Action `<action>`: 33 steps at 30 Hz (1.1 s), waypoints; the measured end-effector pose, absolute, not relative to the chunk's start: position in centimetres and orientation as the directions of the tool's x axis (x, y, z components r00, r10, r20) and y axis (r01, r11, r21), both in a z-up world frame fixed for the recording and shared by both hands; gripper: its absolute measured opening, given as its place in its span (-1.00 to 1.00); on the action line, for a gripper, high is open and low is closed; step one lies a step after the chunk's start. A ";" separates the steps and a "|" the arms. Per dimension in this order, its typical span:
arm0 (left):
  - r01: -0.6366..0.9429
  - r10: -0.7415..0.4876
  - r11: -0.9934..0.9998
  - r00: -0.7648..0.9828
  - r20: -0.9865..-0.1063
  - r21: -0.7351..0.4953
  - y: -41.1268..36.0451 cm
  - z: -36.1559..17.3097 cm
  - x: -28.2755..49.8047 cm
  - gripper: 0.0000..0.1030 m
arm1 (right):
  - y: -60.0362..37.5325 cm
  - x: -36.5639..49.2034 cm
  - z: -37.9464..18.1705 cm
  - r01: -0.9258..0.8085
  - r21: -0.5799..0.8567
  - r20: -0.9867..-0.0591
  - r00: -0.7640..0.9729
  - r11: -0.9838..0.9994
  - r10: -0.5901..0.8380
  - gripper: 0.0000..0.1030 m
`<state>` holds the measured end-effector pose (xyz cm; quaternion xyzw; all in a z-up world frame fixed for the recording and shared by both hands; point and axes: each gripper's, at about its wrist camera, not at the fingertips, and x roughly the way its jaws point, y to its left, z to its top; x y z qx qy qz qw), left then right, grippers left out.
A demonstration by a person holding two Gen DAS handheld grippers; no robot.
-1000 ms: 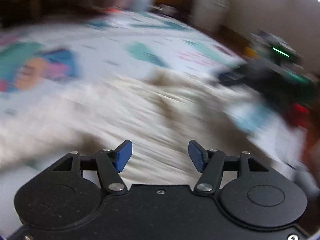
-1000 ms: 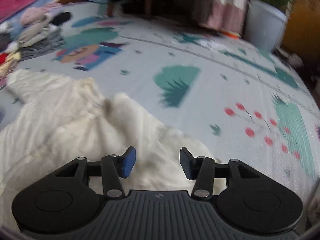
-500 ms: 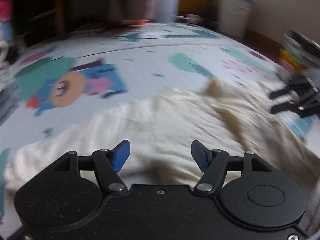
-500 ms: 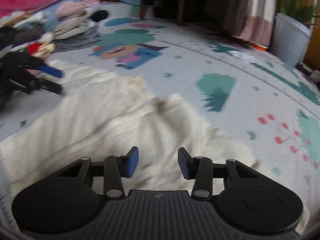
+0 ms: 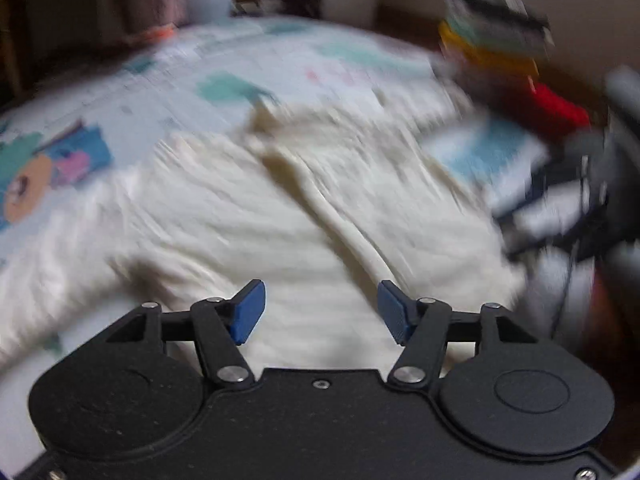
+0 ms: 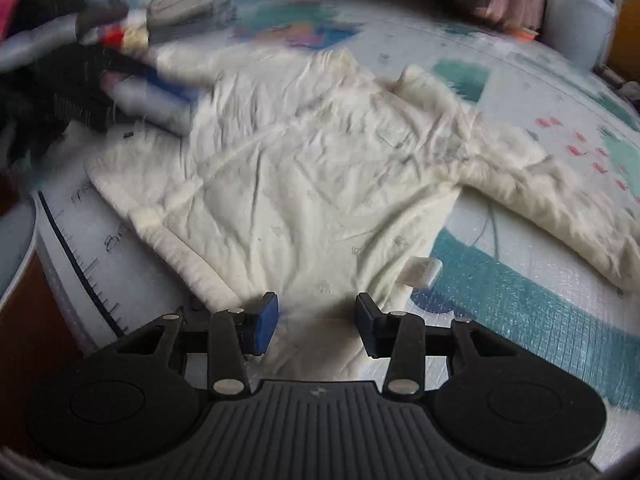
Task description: Fold clothes
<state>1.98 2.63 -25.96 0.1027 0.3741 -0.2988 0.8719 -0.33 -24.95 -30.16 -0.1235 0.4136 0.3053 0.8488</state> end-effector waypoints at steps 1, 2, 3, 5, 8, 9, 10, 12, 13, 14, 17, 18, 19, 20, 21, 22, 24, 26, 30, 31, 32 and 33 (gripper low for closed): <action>0.612 -0.469 0.788 0.528 -0.708 -0.065 2.1 -25.9 1.5 0.21 | -25.0 -0.7 -29.8 -0.627 0.035 -0.771 0.478 0.778 0.420 -0.15; 0.627 -0.492 0.774 0.516 -0.701 -0.082 1.5 -25.7 1.0 0.21 | -25.2 -0.9 -29.3 -0.624 0.028 -0.756 0.498 0.781 0.425 -0.15; 0.647 -0.512 0.758 0.511 -0.691 -0.083 0.9 -25.3 0.6 0.21 | -25.4 -1.1 -28.9 -0.621 0.021 -0.741 0.516 0.784 0.429 -0.14; 0.678 -0.530 0.732 0.514 -0.675 -0.058 -0.3 -24.5 0.6 0.21 | -25.3 -0.8 -29.7 -0.636 0.024 -0.779 0.472 0.771 0.414 -0.07; 0.699 -0.553 0.714 0.521 -0.650 -0.046 -1.3 -23.4 2.1 0.21 | -25.2 -0.7 -30.0 -0.653 0.014 -0.776 0.471 0.757 0.420 -0.10; 0.705 -0.557 0.708 0.527 -0.642 -0.035 -1.6 -22.9 3.1 0.21 | -25.1 -0.9 -29.5 -0.652 -0.004 -0.763 0.492 0.759 0.419 -0.10; 0.715 -0.563 0.699 0.531 -0.634 -0.022 -2.1 -22.8 4.5 0.21 | -25.1 -1.1 -29.2 -0.652 -0.006 -0.747 0.507 0.758 0.429 -0.10; 0.747 -0.586 0.665 0.522 -0.620 0.000 -3.2 -23.3 6.4 0.21 | -24.9 -1.4 -29.3 -0.658 -0.003 -0.752 0.498 0.753 0.432 -0.10; 0.758 -0.593 0.652 0.516 -0.618 0.008 -3.7 -23.7 7.5 0.21 | -24.8 -1.4 -29.7 -0.663 0.003 -0.770 0.476 0.748 0.426 -0.09; 0.756 -0.586 0.654 0.510 -0.630 0.005 -4.2 -24.5 8.9 0.21 | -25.2 -1.3 -30.1 -0.649 0.038 -0.772 0.464 0.760 0.435 -0.08; 0.735 -0.514 0.678 0.448 -0.731 -0.026 -4.7 -27.4 13.2 0.25 | -25.5 -1.0 -30.4 -0.640 0.068 -0.778 0.446 0.765 0.442 -0.08; 0.736 -0.512 0.676 0.434 -0.741 -0.037 -4.7 -26.9 13.6 0.23 | -25.4 -0.9 -30.4 -0.637 0.068 -0.781 0.445 0.768 0.438 -0.08; 0.737 -0.510 0.674 0.419 -0.751 -0.047 -4.8 -26.4 14.0 0.19 | -25.4 -0.8 -30.5 -0.632 0.073 -0.782 0.445 0.772 0.437 -0.08; 0.737 -0.513 0.674 0.412 -0.753 -0.056 -4.9 -25.8 14.4 0.16 | -25.4 -0.8 -30.5 -0.632 0.072 -0.781 0.445 0.771 0.438 -0.07; 0.732 -0.535 0.679 0.436 -0.724 -0.060 -4.9 -25.0 14.4 0.16 | -25.4 -0.7 -30.6 -0.635 0.072 -0.781 0.444 0.769 0.439 -0.07; 0.727 -0.555 0.683 0.459 -0.694 -0.065 -4.9 -24.2 14.3 0.16 | -25.5 -0.7 -30.5 -0.639 0.067 -0.779 0.446 0.767 0.440 -0.07; 0.740 -0.568 0.671 0.475 -0.672 -0.044 -5.2 -24.1 14.4 0.19 | -25.3 -1.1 -30.3 -0.647 0.036 -0.768 0.469 0.762 0.436 -0.07; 0.733 -0.558 0.678 0.463 -0.689 -0.056 -5.0 -25.5 15.4 0.20 | -25.1 -1.3 -30.4 -0.659 0.026 -0.772 0.465 0.752 0.434 -0.05; 0.662 -0.528 0.740 0.463 -0.712 -0.118 -4.0 -27.9 17.7 0.19 | -25.6 -1.1 -30.7 -0.651 0.063 -0.779 0.441 0.757 0.445 -0.04; 0.642 -0.515 0.758 0.479 -0.710 -0.117 -4.0 -28.1 17.9 0.19 | -25.6 -1.1 -30.6 -0.644 0.067 -0.780 0.442 0.762 0.443 -0.04; 0.639 -0.495 0.762 0.478 -0.726 -0.099 -4.0 -28.8 18.0 0.19 | -25.8 -1.3 -30.7 -0.636 0.076 -0.777 0.445 0.768 0.445 -0.03; 0.662 -0.505 0.745 0.478 -0.719 -0.083 -4.1 -29.3 17.9 0.19 | -25.9 -1.4 -30.8 -0.631 0.081 -0.772 0.450 0.771 0.449 -0.03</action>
